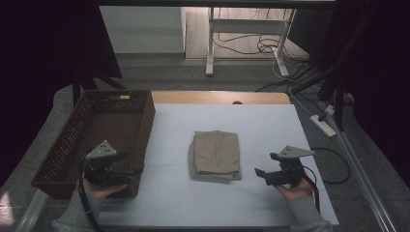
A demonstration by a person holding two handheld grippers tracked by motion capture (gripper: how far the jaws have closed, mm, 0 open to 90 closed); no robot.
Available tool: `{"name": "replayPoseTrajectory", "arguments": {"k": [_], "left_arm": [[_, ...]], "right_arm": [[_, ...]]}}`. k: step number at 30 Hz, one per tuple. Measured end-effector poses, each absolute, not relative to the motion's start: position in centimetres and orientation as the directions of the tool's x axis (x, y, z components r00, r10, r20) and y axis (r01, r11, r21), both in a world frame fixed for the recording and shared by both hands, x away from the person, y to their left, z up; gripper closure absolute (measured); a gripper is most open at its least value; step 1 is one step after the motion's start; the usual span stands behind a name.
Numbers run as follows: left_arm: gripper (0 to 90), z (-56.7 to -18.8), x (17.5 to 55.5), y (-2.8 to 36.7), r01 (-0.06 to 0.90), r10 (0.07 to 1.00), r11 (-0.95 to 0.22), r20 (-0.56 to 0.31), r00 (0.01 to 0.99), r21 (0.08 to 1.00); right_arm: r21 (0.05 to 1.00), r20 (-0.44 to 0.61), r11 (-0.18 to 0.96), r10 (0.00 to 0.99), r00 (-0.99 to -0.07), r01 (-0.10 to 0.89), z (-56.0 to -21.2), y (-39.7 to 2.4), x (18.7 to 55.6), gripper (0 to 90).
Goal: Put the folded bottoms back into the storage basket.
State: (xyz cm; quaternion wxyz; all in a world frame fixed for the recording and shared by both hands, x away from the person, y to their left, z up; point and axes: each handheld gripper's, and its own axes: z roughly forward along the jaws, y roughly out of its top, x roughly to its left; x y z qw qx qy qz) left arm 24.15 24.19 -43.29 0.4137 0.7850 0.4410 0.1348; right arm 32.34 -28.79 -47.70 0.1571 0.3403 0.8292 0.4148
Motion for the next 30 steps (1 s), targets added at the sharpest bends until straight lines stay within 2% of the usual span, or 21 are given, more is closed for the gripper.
{"name": "replayPoseTrajectory", "arguments": {"k": [30], "left_arm": [[19.8,-42.91,24.14,23.88,0.564,0.801,-0.266,-0.147,0.581,0.781]], "right_arm": [[0.788,0.016,0.443,0.679,-0.734,0.427,-47.97,-28.26,32.23,14.1]]}}
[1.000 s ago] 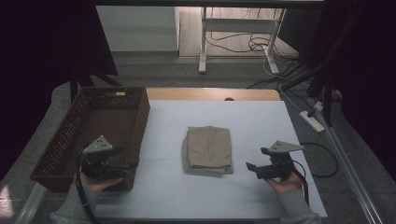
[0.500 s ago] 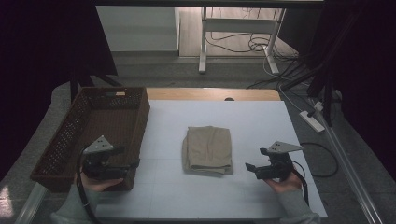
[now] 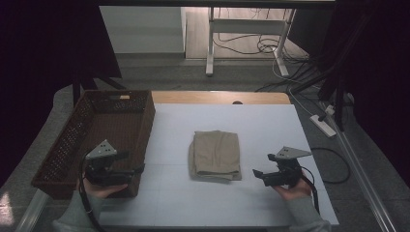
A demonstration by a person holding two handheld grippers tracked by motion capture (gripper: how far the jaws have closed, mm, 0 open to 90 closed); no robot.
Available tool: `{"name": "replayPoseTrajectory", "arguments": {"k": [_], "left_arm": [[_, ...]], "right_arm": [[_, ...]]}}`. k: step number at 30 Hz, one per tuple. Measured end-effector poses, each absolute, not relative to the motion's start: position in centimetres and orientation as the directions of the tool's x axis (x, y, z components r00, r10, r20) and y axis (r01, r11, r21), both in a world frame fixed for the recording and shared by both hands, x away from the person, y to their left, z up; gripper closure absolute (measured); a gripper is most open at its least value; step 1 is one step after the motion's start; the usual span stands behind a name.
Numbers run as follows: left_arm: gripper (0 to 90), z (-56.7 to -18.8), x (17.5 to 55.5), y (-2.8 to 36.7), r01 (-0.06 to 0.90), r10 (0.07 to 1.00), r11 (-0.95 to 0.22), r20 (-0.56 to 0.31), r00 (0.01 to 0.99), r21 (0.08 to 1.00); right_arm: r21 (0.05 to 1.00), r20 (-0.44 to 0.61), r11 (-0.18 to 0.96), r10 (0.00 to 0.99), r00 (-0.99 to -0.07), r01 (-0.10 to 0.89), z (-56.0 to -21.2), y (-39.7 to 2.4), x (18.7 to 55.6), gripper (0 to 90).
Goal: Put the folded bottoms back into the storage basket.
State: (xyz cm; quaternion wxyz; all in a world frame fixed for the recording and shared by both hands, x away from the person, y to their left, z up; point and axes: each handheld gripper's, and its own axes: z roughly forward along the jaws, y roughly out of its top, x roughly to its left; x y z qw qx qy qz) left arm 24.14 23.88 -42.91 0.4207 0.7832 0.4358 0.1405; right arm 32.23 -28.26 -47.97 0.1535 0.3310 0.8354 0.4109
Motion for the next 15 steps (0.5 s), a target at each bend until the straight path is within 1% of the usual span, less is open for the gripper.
{"name": "replayPoseTrajectory", "arguments": {"k": [15], "left_arm": [[19.6,-42.61,24.65,23.13,0.556,0.79,-0.268,-0.15,0.594,0.787]], "right_arm": [[0.786,0.006,0.455,0.672,-0.74,0.419,-48.08,-27.9,31.96,14.2]]}}
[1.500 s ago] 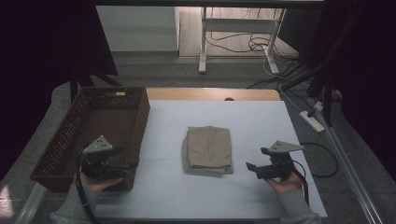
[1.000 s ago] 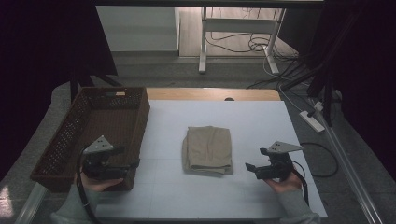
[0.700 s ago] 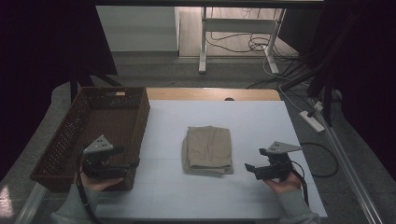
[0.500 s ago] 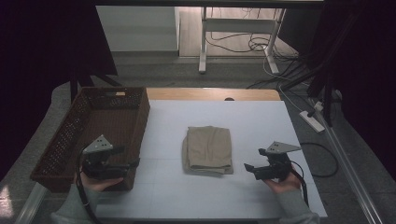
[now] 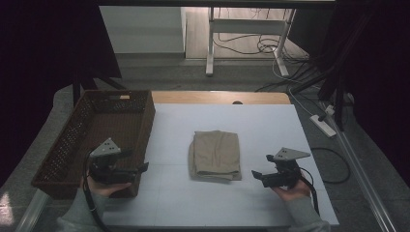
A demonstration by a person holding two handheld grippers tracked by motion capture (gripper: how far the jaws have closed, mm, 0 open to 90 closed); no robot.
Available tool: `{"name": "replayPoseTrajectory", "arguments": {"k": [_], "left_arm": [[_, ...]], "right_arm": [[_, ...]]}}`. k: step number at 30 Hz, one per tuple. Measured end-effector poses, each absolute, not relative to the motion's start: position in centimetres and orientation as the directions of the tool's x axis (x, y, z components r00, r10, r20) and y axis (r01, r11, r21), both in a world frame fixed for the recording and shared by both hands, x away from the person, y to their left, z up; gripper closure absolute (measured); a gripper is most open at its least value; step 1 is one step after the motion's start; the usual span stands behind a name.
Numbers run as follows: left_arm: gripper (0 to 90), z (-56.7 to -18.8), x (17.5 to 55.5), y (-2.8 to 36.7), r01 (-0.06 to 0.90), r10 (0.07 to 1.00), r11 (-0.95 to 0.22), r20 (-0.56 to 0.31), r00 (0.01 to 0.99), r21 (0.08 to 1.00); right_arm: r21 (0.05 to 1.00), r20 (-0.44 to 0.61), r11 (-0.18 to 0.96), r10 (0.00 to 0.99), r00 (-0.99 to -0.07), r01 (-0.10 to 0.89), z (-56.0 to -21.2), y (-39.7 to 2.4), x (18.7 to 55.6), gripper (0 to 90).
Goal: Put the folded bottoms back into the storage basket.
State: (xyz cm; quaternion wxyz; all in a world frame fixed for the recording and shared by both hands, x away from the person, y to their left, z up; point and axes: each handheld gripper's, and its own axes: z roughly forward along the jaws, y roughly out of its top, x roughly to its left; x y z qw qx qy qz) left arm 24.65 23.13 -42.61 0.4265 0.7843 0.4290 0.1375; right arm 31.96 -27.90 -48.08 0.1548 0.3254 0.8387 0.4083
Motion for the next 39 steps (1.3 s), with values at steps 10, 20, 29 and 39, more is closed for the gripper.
{"name": "replayPoseTrajectory", "arguments": {"k": [10,20,29,39], "left_arm": [[19.6,-42.4,25.1,22.4,0.552,0.785,-0.267,-0.154,0.6,0.79],[19.5,-42.1,26.0,20.8,0.54,0.769,-0.281,-0.151,0.622,0.794],[19.6,-42.3,26.8,19.7,0.545,0.751,-0.293,-0.163,0.64,0.785],[19.5,-42.4,27.4,18.4,0.542,0.739,-0.31,-0.162,0.655,0.781]], "right_arm": [[0.782,0.0,0.465,0.665,-0.747,0.415,-48.1,-27.5,32.2,14.2],[0.779,0.003,0.468,0.663,-0.748,0.418,-48.2,-27.5,32.2,14.2],[0.778,-0.001,0.471,0.663,-0.748,0.416,-48.3,-27.3,32.4,14.3],[0.774,-0.004,0.479,0.658,-0.753,0.415,-48.4,-27.1,32.6,14.3]]}}
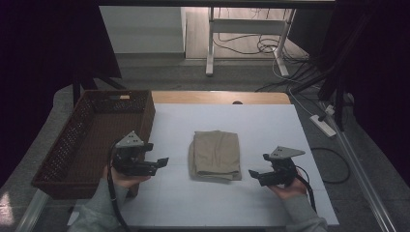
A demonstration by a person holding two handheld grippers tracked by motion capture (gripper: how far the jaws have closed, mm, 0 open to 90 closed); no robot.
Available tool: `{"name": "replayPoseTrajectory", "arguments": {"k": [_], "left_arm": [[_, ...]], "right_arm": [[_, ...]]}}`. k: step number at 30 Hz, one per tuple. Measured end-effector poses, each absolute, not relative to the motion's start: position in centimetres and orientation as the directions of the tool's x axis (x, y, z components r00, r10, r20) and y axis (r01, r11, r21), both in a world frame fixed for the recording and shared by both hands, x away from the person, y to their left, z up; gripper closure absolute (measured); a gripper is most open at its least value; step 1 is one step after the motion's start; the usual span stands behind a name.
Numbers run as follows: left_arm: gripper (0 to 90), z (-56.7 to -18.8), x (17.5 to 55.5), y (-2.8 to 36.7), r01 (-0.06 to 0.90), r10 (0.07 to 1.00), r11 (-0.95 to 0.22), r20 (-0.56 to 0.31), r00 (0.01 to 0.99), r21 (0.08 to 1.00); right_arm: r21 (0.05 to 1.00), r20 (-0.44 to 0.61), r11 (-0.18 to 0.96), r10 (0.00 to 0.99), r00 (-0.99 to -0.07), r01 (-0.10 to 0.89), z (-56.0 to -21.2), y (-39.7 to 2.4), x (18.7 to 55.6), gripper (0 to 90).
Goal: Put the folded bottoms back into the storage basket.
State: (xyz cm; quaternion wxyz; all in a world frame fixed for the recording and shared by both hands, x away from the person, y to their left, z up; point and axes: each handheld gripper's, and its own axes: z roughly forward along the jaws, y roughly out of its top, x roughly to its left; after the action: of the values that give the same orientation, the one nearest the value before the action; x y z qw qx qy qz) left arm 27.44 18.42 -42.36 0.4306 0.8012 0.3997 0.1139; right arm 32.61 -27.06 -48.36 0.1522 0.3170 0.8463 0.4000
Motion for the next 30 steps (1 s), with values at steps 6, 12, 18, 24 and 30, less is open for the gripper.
{"name": "replayPoseTrajectory", "arguments": {"k": [6,12,18,24,30], "left_arm": [[19.5,-42.4,27.8,17.3,0.535,0.723,-0.331,-0.155,0.673,0.777],[19.5,-42.4,28.3,16.2,0.529,0.709,-0.352,-0.149,0.69,0.773],[19.6,-42.4,28.9,15.3,0.523,0.698,-0.361,-0.149,0.7,0.772],[19.7,-42.8,29.6,14.2,0.523,0.683,-0.381,-0.149,0.715,0.763],[19.8,-43.2,30.2,13.3,0.523,0.676,-0.388,-0.152,0.721,0.759]], "right_arm": [[0.771,-0.009,0.484,0.658,-0.753,0.414,-48.4,-27.0,32.6,14.3],[0.768,-0.01,0.486,0.659,-0.752,0.416,-48.4,-27.0,32.6,14.3],[0.766,-0.014,0.491,0.659,-0.752,0.416,-48.5,-27.0,32.6,14.3],[0.762,-0.019,0.496,0.659,-0.752,0.416,-48.5,-26.9,32.6,14.5],[0.761,-0.018,0.496,0.66,-0.751,0.417,-48.5,-26.9,32.6,14.5]]}}
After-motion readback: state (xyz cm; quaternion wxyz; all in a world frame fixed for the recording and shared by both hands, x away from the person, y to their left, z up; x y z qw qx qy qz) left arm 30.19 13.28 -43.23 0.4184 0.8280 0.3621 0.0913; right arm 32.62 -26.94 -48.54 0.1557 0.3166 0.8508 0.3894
